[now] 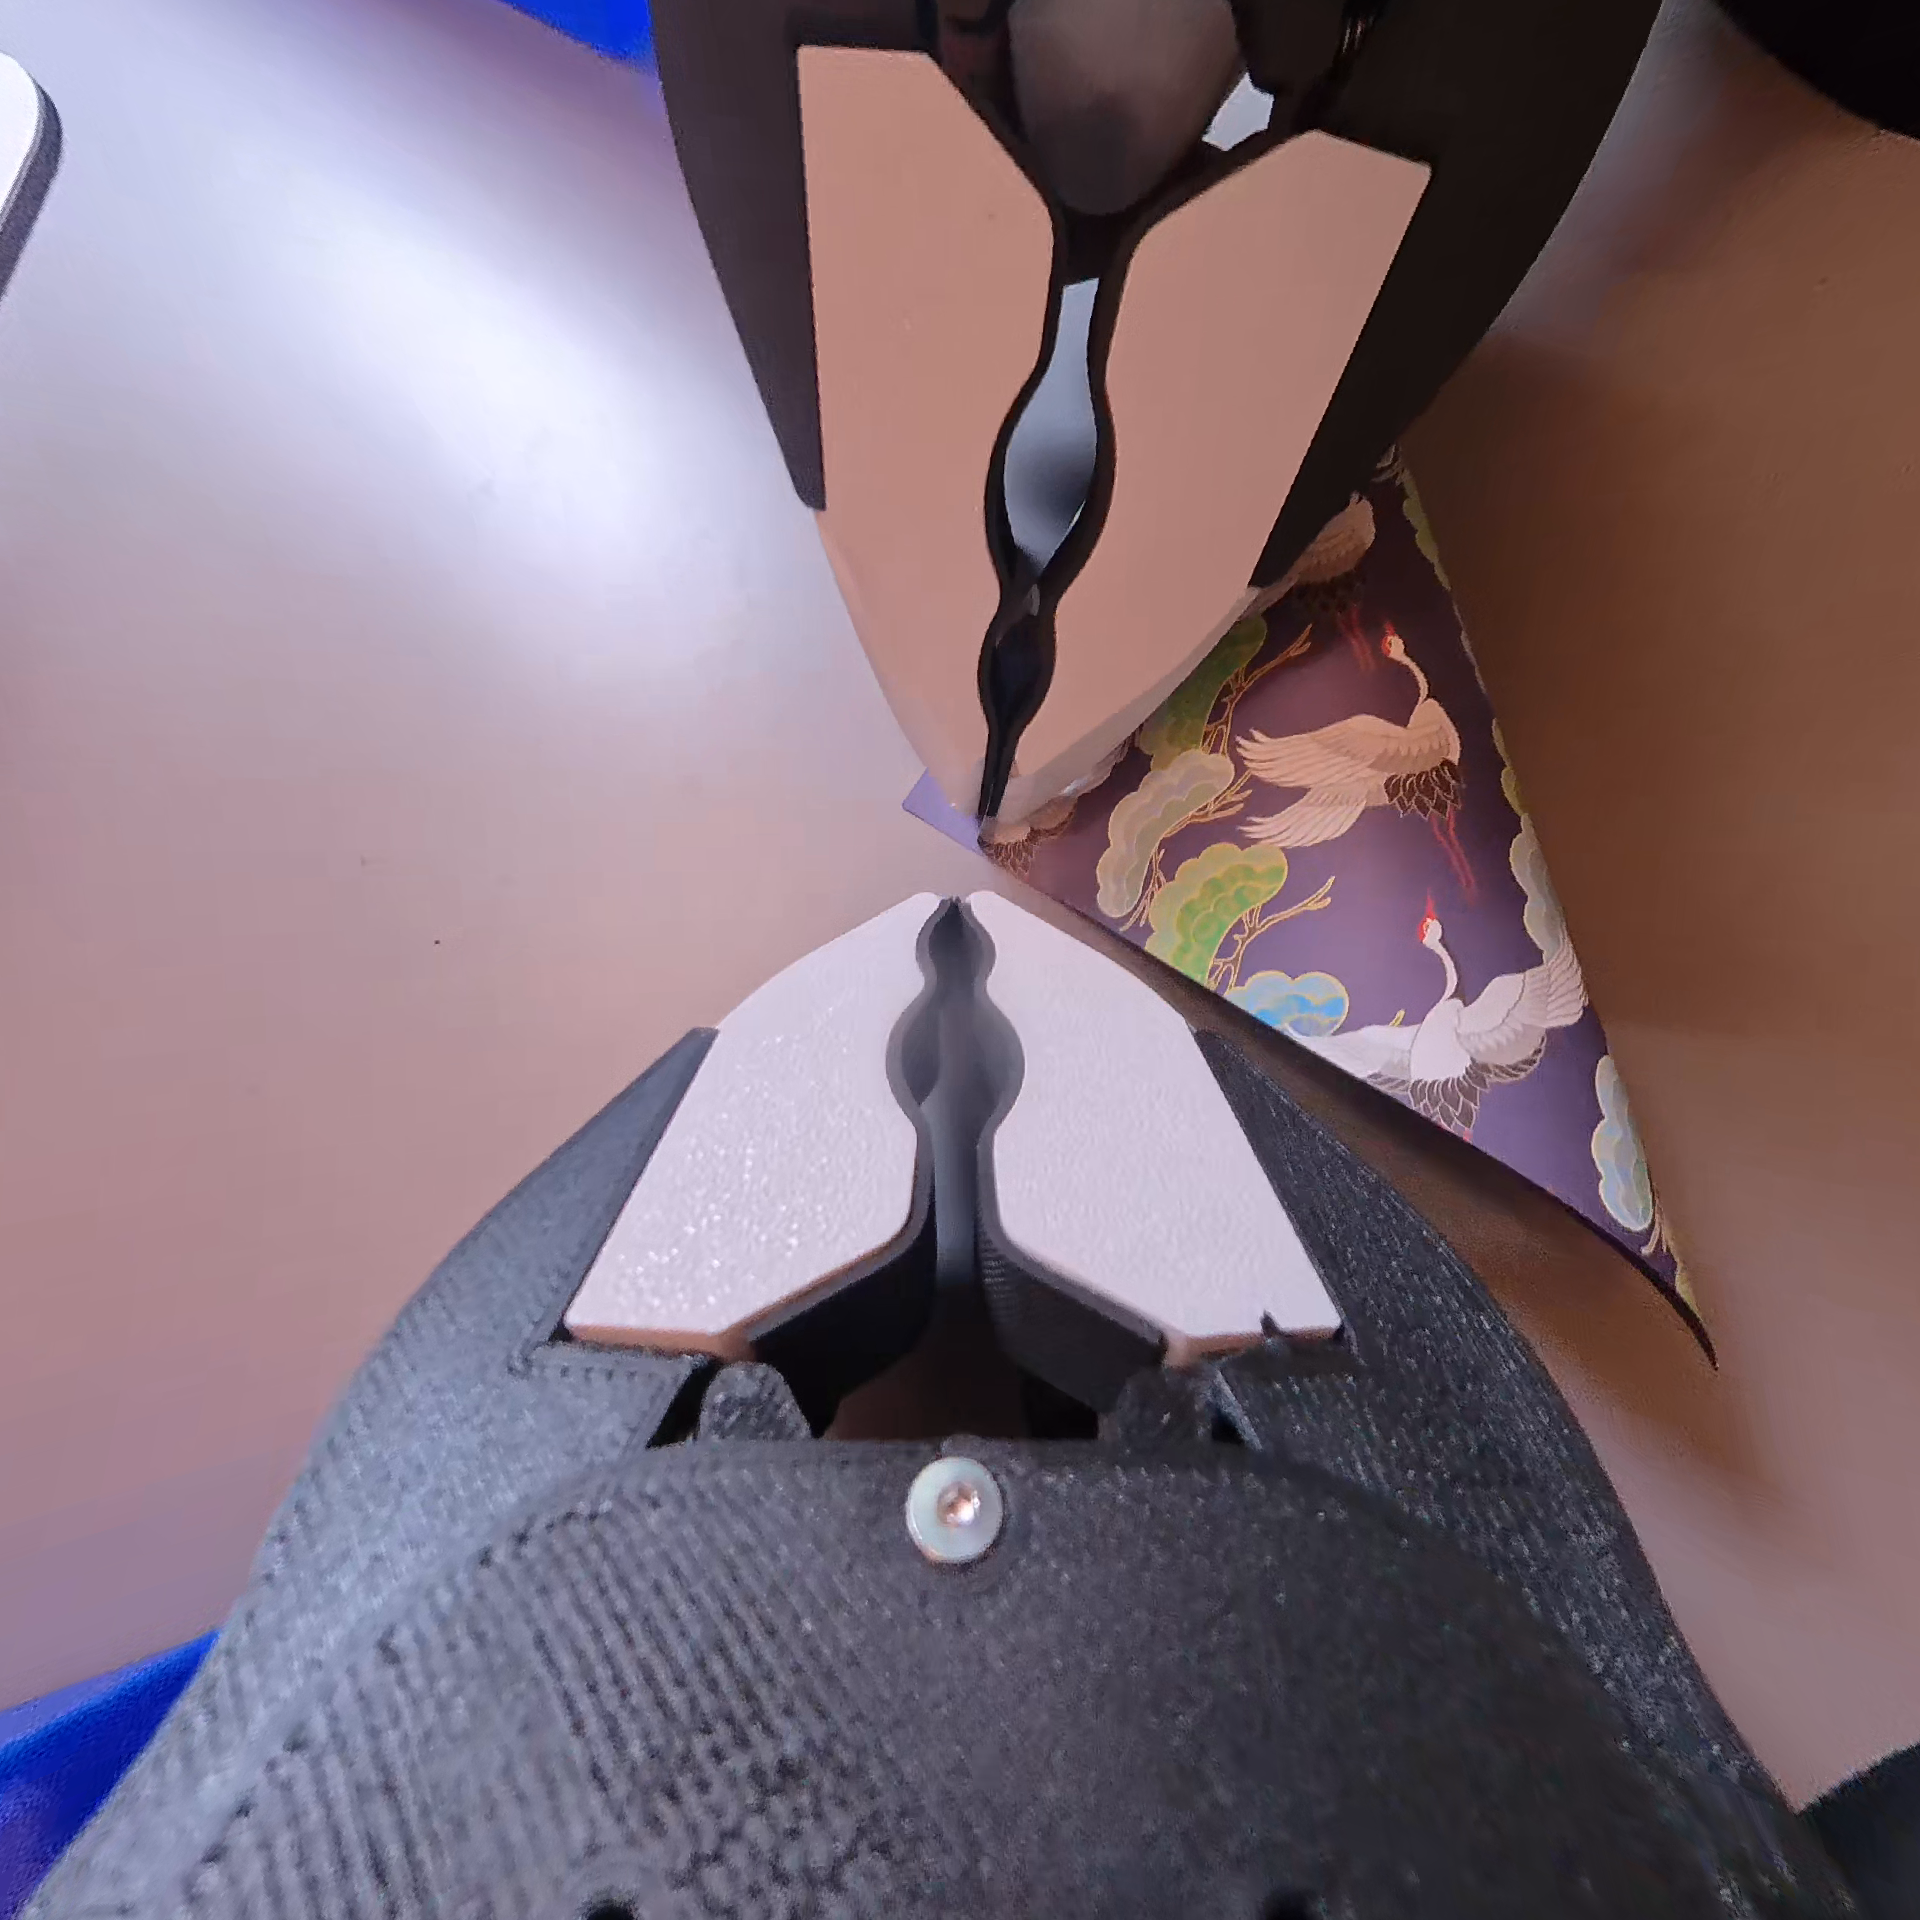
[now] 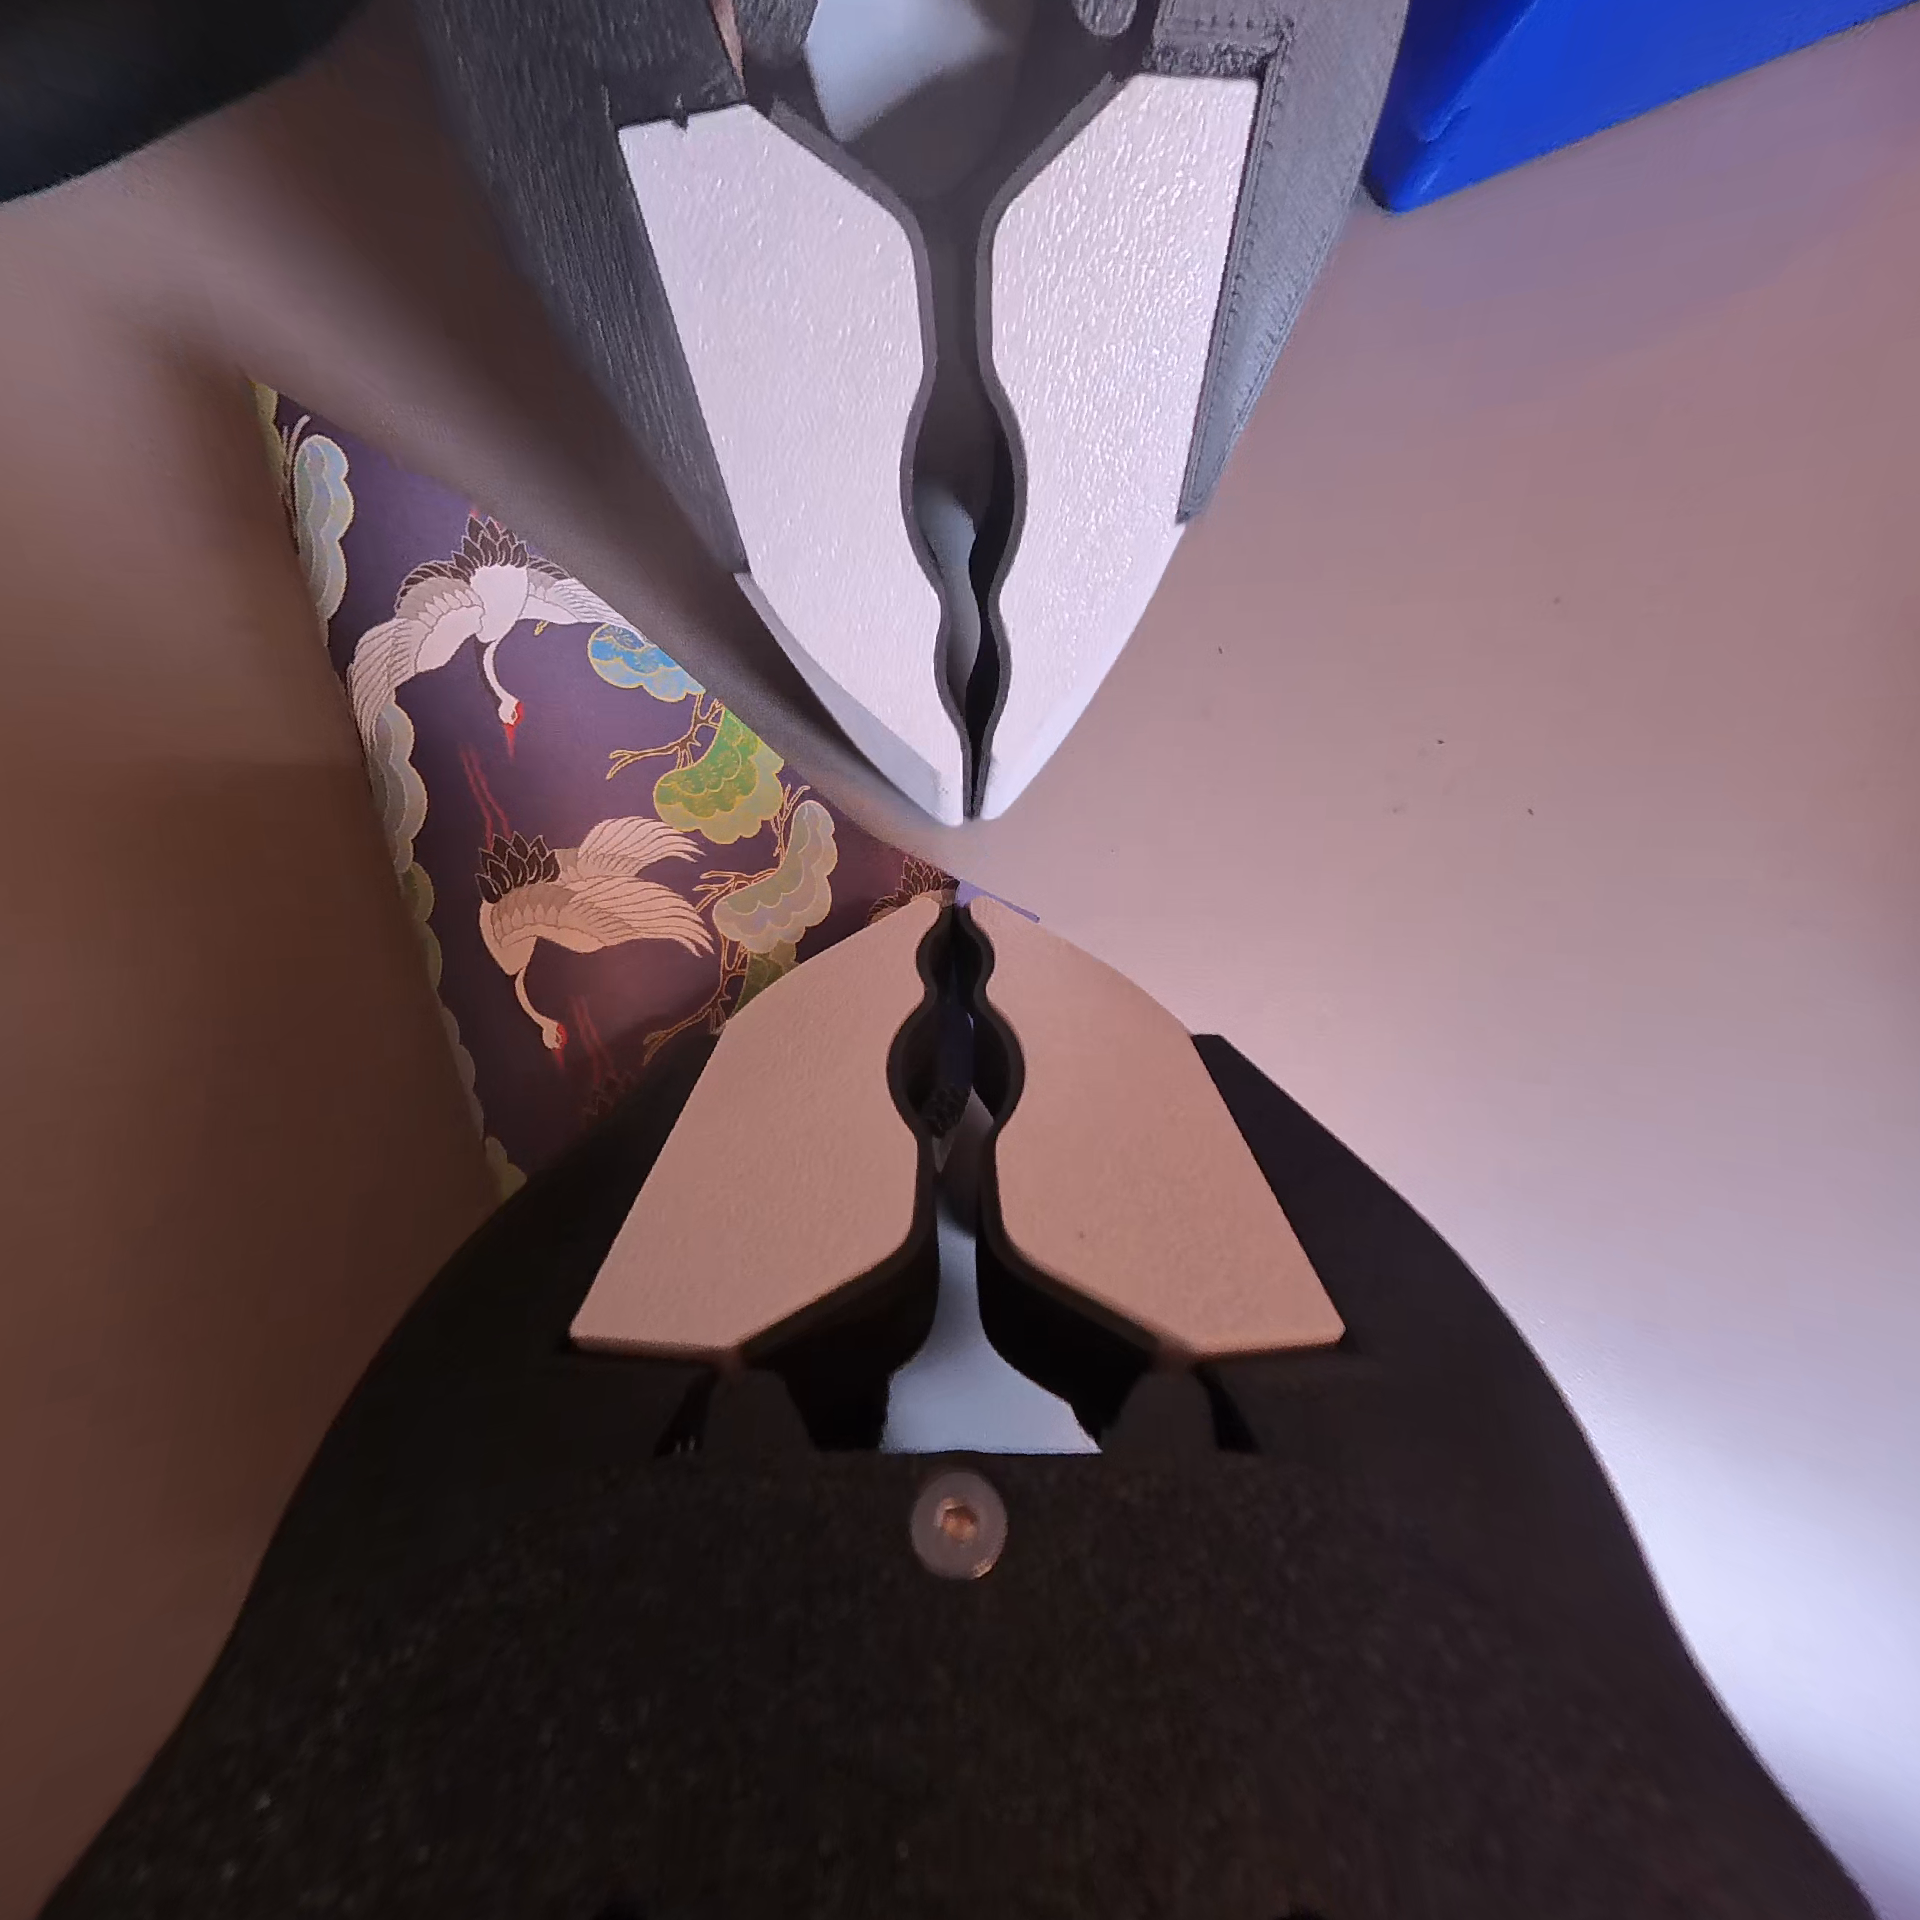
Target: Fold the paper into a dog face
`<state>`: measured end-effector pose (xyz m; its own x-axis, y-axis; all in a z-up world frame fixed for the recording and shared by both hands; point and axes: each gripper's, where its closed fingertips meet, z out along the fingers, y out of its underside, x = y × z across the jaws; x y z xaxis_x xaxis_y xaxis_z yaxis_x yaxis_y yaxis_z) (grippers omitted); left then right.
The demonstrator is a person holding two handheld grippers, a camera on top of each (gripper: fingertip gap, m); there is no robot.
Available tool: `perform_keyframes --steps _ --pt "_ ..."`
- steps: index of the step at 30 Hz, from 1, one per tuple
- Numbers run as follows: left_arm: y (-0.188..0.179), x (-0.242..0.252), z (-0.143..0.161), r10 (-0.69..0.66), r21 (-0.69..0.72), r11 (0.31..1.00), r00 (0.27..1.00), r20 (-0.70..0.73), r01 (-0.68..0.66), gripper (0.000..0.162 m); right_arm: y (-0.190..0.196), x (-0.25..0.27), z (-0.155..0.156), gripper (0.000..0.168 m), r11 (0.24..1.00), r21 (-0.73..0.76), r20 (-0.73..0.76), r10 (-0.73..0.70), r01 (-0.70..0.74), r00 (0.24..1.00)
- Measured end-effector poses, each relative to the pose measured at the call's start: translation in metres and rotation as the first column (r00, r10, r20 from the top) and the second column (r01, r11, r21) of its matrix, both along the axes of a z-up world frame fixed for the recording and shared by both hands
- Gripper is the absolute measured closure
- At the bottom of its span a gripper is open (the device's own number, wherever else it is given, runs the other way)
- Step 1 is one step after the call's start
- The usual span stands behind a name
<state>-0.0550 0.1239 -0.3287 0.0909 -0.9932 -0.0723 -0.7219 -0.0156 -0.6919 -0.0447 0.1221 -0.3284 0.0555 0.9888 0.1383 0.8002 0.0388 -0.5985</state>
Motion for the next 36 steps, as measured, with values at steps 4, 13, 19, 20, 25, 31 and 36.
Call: perform_keyframes --steps 4,13,19,20,25,31,36 --pt "-0.002 -0.001 0.000 -0.003 0.004 1.000 1.000 -0.002 0.003 0.162 0.000 0.000 0.000 0.168 1.000 -0.005 0.000 -0.001 0.001 1.000" --pt "-0.009 0.009 0.002 -0.027 -0.027 0.999 0.999 0.029 0.028 0.162 0.000 0.000 0.000 0.168 1.000 -0.017 0.007 -0.002 0.002 1.000" --pt "-0.011 0.011 0.000 -0.048 0.025 0.999 0.999 -0.011 0.048 0.162 0.000 0.000 0.000 0.168 1.000 -0.014 0.012 -0.003 0.003 1.000" --pt "-0.011 0.011 0.000 -0.046 0.032 0.998 0.999 -0.021 0.047 0.162 0.000 0.000 0.000 0.168 1.000 -0.014 0.013 -0.002 0.002 1.000" --pt "-0.011 0.010 0.000 -0.046 0.051 0.997 0.997 -0.059 0.049 0.162 0.003 0.001 0.001 0.163 1.000 -0.017 0.011 -0.021 0.021 1.000" --pt "-0.011 0.010 0.000 -0.043 0.041 0.998 0.998 -0.053 0.045 0.162 0.015 0.014 0.032 0.161 0.998 0.007 -0.075 -0.067 0.068 0.995" --pt "-0.011 0.010 0.000 -0.043 0.042 0.998 0.998 -0.054 0.045 0.162 0.004 0.005 0.013 0.168 1.000 -0.002 -0.001 -0.030 0.030 1.000"
